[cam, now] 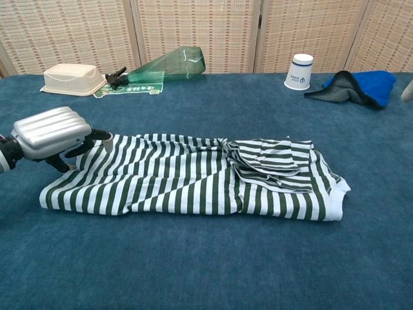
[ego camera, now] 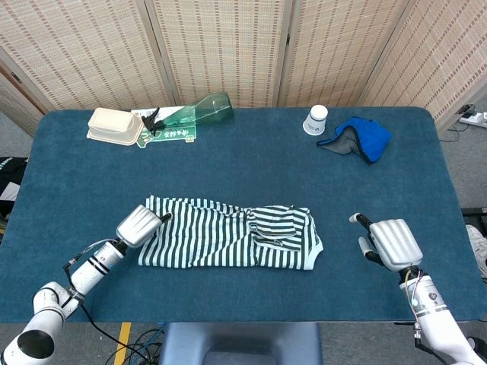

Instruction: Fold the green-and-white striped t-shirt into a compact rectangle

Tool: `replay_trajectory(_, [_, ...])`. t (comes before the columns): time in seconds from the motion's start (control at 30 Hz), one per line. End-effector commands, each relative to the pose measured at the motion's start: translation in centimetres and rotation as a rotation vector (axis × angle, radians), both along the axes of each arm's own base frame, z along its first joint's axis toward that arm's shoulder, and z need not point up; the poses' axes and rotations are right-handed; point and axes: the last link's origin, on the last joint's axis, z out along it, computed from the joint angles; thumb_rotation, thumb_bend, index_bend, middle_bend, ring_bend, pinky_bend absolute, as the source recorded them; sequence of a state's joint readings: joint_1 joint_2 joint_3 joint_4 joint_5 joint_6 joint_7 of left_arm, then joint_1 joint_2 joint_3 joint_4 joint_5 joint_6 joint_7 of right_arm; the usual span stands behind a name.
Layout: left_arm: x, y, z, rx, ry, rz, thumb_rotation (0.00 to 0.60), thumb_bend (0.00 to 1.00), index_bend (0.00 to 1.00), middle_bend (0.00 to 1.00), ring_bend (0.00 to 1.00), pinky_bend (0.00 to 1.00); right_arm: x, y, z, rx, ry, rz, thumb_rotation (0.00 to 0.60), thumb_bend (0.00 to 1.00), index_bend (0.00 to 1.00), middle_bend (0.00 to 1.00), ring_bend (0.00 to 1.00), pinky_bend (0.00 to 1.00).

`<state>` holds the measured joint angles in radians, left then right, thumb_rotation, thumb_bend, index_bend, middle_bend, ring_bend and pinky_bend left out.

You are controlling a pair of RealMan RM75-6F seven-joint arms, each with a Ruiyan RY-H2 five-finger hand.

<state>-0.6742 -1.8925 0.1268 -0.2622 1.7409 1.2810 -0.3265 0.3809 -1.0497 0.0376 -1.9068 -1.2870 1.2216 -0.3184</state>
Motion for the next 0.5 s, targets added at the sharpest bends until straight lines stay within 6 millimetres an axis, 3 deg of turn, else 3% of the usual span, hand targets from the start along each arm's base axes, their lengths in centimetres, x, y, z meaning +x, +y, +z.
replay_trajectory(0.03, [-0.16, 0.12, 0.33, 0.007, -0.011, 0.010, 0.600, 0.23, 0.47, 0.86, 0.81, 0.91, -0.07, -0.01, 0.00, 0.001, -0.002, -0.001, 0.600, 0.51, 0.30, 0.95, 0.98, 1.00])
replay_trajectory(0.23, [-0.58, -0.07, 0.43, -0.004, -0.028, 0.032, 0.600, 0.23, 0.54, 0.86, 0.81, 0.91, -0.04, 0.00, -0.13, 0.004, -0.011, 0.003, 0.600, 0.51, 0.30, 0.95, 0.98, 1.00])
replay_trajectory(0.5, [-0.43, -0.33, -0.01, -0.010, -0.050, 0.038, 0.600, 0.32, 0.59, 0.87, 0.83, 0.91, -0.05, 0.17, -0.05, 0.005, -0.012, 0.002, 0.600, 0.51, 0.30, 0.95, 0.98, 1.00])
